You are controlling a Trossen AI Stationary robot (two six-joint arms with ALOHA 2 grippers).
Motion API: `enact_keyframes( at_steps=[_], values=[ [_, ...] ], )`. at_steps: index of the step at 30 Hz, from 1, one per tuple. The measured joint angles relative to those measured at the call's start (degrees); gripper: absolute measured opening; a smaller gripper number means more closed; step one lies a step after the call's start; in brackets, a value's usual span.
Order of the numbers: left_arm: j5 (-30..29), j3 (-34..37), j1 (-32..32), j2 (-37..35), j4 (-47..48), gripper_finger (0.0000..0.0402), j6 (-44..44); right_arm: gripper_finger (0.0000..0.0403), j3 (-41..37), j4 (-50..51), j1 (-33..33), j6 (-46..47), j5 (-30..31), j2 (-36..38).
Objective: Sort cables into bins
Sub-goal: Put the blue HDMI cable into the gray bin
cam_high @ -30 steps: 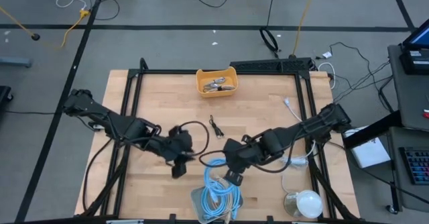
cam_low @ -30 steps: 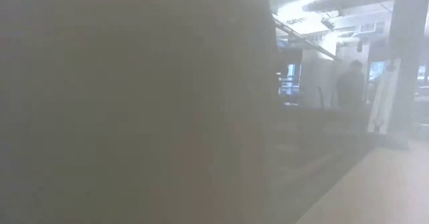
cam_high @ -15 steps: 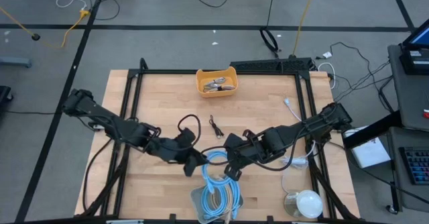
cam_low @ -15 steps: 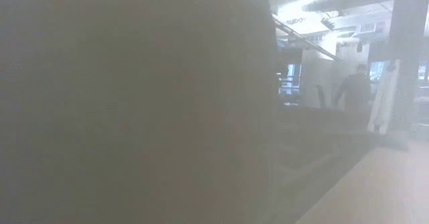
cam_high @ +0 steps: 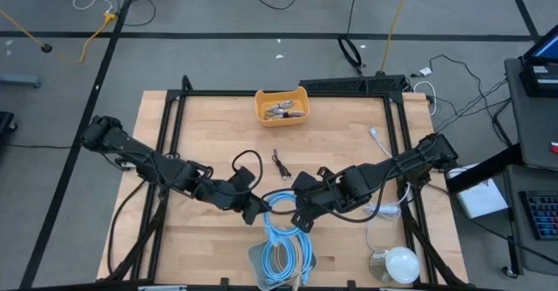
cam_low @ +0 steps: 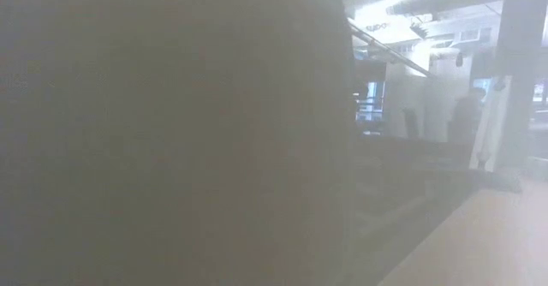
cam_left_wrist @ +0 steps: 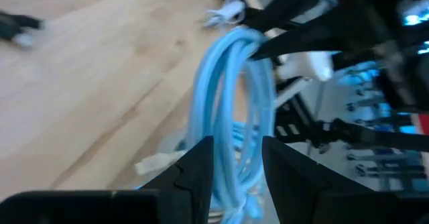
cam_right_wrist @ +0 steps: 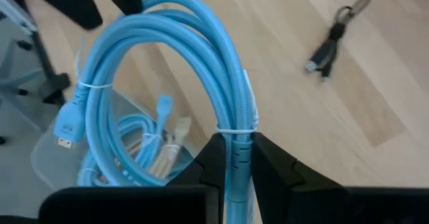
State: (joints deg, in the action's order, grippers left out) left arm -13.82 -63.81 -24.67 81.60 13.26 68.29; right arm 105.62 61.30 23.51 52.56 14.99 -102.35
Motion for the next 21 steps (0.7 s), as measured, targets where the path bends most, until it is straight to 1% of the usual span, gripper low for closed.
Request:
enact_keyframes(
  at_steps=[4, 9, 10, 14, 16, 21],
  values=[
    [-1.2, 0.1, 0.0, -0.7, 4.4, 0.0131, 0.6, 0.0036, 0.0, 0.8, 0.7, 0.6, 0.1, 0.0],
    [-1.5, 0.0, 1.0, -3.0, 3.9, 0.0131, -2.3, 0.0036, 0.0, 0.9, 1.8, 1.2, -0.1, 0.0],
    [-0.8, 0.0, 1.5, -3.2, 3.0, 0.0131, -3.2, 0.0036, 0.0, 0.6, 1.9, 1.2, 0.0, 0.0],
    [5.9, 0.0, 3.3, -3.0, -1.1, 0.0131, -6.4, 0.0036, 0.0, -1.0, 1.9, 0.8, 0.1, 0.0],
    [8.1, 0.0, 3.9, -3.0, -2.7, 0.0131, -7.3, 0.0036, 0.0, -1.5, 1.9, 0.6, 0.2, 0.0],
    [9.2, 0.0, 4.9, -2.7, -2.3, 0.0131, -7.8, 0.0036, 0.0, -2.1, 2.1, 0.5, 1.7, 0.0]
  ],
)
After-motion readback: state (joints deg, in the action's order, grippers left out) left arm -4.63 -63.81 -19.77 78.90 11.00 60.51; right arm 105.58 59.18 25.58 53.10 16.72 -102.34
